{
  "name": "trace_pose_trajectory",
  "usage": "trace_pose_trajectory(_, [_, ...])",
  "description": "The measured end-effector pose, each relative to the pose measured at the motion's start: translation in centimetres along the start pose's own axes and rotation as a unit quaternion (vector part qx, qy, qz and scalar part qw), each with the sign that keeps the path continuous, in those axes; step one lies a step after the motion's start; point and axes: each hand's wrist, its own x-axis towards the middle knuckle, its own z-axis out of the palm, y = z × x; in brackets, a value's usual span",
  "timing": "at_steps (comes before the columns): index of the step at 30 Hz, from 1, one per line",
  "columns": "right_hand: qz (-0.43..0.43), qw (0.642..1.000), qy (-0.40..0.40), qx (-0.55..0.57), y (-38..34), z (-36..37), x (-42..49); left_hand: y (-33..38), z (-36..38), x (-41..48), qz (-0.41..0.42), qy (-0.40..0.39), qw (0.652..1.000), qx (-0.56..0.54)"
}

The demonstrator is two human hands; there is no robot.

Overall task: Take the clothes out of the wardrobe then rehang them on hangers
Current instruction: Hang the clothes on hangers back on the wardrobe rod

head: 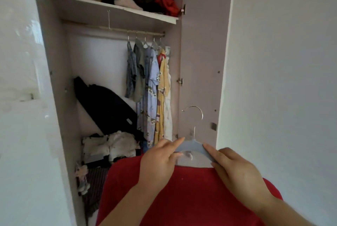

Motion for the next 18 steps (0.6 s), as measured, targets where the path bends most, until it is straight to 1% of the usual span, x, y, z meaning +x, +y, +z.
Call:
trace_pose_trajectory(5, [-0.052,0.998,0.013,-0.036,1.0,6.1,8.0,-7.0,1.2,5.5,-0.010,0.033,0.999,0.023])
trace_pose_trajectory(8, [-0.085,0.994,0.042,-0.056,1.7,9.9,13.3,-11.6,2.1,9.5,-0.025,0.058,0.998,0.021])
trace_pose_trajectory(18, [-0.175,0.982,0.073,-0.013,4.2,21.2,30.5,-24.6,4.1,21.9,-0.071,0.083,0.993,0.037])
